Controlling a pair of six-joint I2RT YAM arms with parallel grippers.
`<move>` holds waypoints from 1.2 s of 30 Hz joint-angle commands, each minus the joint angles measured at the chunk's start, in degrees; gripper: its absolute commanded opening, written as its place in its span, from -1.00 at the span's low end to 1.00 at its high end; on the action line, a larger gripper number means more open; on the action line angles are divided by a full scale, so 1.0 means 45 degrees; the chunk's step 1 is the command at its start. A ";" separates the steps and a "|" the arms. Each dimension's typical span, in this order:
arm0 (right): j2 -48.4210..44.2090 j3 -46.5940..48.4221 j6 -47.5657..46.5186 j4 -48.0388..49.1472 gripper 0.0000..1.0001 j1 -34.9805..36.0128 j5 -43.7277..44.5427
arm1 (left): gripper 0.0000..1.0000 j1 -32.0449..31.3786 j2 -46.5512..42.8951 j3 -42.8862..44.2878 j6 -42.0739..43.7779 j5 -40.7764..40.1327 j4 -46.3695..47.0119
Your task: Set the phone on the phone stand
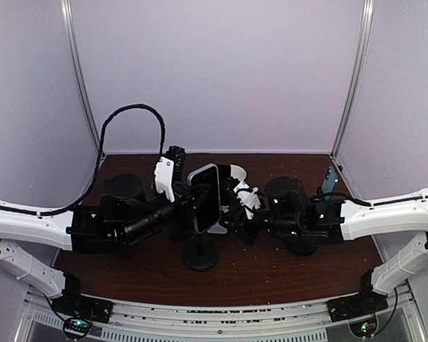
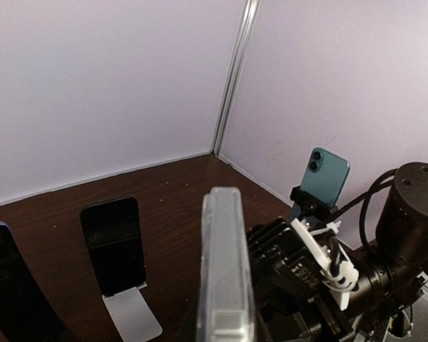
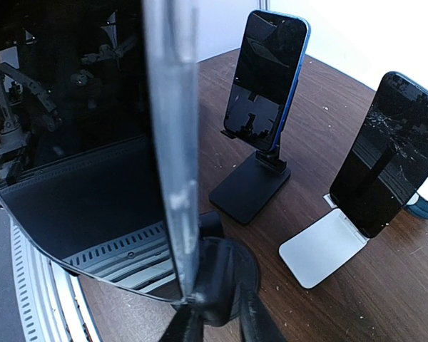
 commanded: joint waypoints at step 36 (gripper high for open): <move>-0.0895 0.2676 -0.2678 -0.1963 1.00 -0.1215 -0.3655 | -1.00 0.0309 0.0207 -0.2006 0.1498 0.2708 -0.6105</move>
